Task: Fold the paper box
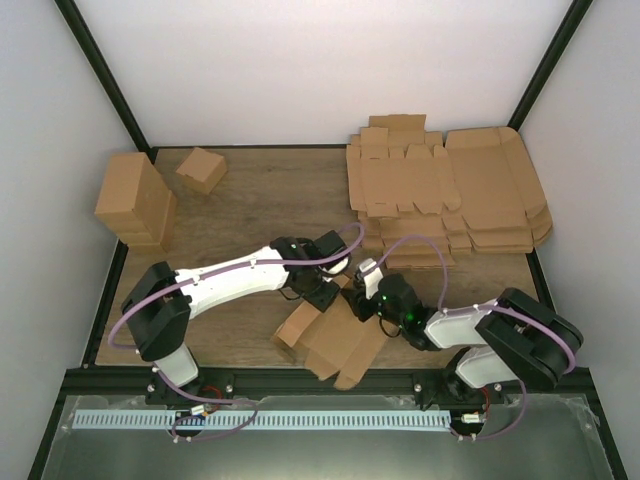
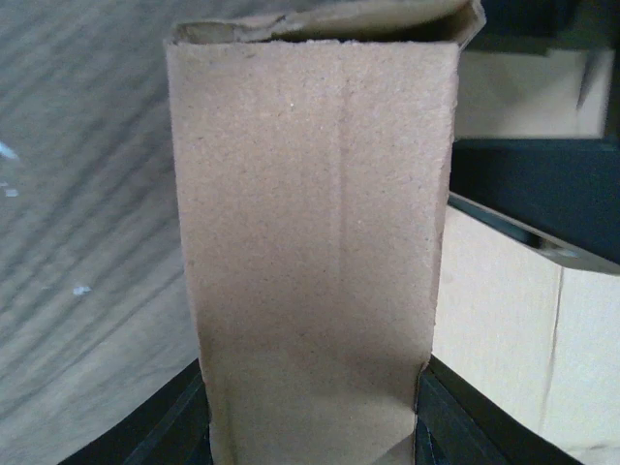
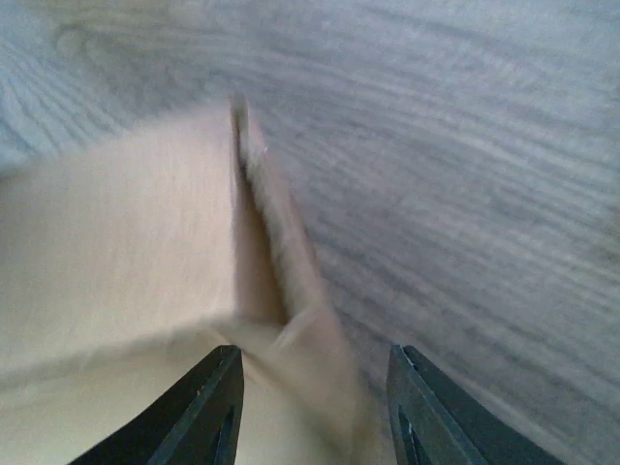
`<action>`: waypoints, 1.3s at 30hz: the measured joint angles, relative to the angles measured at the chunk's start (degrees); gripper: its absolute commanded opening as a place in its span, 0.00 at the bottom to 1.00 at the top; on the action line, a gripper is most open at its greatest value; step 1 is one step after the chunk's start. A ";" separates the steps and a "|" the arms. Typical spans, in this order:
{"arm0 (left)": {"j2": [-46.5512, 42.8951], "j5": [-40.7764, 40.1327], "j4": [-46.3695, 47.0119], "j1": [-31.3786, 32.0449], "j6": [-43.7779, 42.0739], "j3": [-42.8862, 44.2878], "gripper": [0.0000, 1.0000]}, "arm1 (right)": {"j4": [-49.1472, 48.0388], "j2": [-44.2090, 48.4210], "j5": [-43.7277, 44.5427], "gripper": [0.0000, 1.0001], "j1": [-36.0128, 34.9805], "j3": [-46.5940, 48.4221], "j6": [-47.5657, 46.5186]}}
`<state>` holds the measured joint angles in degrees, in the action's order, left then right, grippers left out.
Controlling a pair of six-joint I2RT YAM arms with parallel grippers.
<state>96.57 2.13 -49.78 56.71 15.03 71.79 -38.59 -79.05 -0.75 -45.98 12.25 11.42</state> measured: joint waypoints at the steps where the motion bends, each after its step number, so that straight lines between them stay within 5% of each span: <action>1: 0.02 0.09 0.00 0.00 -0.07 0.11 0.50 | -0.09 0.15 0.39 0.45 0.00 -0.02 0.09; 7: 0.13 2.29 0.68 0.44 -0.33 0.31 0.50 | -1.11 4.50 4.74 0.59 -0.22 -1.27 1.36; 17: 0.57 3.50 0.85 0.24 -1.07 0.59 0.50 | -2.16 2.69 2.69 0.38 0.13 -1.36 1.14; 21: 0.61 5.42 0.96 -0.44 -1.77 0.92 0.50 | -3.56 0.39 2.84 0.19 -0.15 -0.83 1.16; 28: 0.61 7.89 1.97 -2.49 -2.21 1.09 0.50 | -6.01 -3.91 5.51 0.01 -0.90 0.24 0.92; 34: 0.61 9.57 2.99 -3.61 -2.71 1.20 0.50 | -6.10 -4.00 7.41 0.01 -1.25 0.26 0.59; 39: 0.61 10.23 3.15 -3.96 -2.82 1.20 0.50 | -6.01 -4.00 8.94 0.21 -1.62 0.33 1.25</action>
<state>97.19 12.36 -46.63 52.75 12.21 72.99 -44.60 -83.05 8.19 -47.59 12.58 12.67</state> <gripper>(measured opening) 0.505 0.132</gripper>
